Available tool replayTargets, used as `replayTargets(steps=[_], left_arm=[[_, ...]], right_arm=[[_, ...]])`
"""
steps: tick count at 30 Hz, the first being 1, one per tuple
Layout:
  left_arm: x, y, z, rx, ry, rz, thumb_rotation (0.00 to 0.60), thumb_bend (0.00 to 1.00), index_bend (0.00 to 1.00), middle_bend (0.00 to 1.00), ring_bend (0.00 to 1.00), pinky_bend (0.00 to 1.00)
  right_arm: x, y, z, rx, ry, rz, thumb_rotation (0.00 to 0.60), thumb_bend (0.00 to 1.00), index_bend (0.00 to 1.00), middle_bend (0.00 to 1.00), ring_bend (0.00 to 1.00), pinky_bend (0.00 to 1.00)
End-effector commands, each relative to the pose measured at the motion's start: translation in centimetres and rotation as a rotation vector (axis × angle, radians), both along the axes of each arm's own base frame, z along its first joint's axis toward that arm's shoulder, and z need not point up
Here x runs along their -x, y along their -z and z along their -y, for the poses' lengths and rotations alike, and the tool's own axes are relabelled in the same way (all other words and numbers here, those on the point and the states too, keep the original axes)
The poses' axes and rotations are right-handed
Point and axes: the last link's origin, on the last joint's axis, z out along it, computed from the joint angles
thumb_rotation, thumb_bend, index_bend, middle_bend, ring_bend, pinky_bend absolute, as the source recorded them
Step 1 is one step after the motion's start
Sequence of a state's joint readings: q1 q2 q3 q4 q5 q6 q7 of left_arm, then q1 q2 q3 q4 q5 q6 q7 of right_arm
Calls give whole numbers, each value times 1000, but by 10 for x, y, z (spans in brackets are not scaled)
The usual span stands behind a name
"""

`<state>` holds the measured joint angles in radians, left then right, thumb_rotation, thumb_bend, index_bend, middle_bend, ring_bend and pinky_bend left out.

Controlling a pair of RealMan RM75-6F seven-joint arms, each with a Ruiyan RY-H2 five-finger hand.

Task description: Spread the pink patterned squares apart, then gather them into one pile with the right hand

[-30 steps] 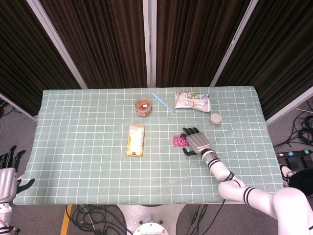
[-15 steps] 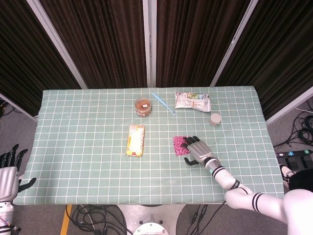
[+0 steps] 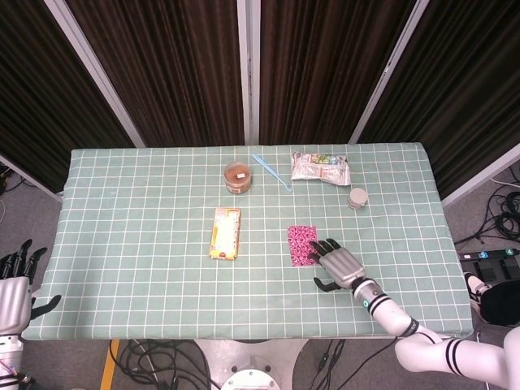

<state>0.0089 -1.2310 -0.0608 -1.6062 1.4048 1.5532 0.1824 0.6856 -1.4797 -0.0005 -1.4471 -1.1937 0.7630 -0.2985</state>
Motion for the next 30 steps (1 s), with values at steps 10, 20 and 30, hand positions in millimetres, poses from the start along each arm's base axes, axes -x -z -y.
replayTargets(steps=[10,20,30], left_arm=[[2,-2,3,-6,-13,0,600,157,209,146,141,145],[2,-1,2,-4,-9,3,600,157,209,146,141,145],[0,1,0,-5,7,8,600,156,209,146,141,145]], right_arm=[[-6,29,28,28,28,-7,312,410,205,0,0,0],[-1,24,10,1,5,-18,317,411,207,0,0,0],[-7,9,8,59,1,32,322,410,207,0,0,0]])
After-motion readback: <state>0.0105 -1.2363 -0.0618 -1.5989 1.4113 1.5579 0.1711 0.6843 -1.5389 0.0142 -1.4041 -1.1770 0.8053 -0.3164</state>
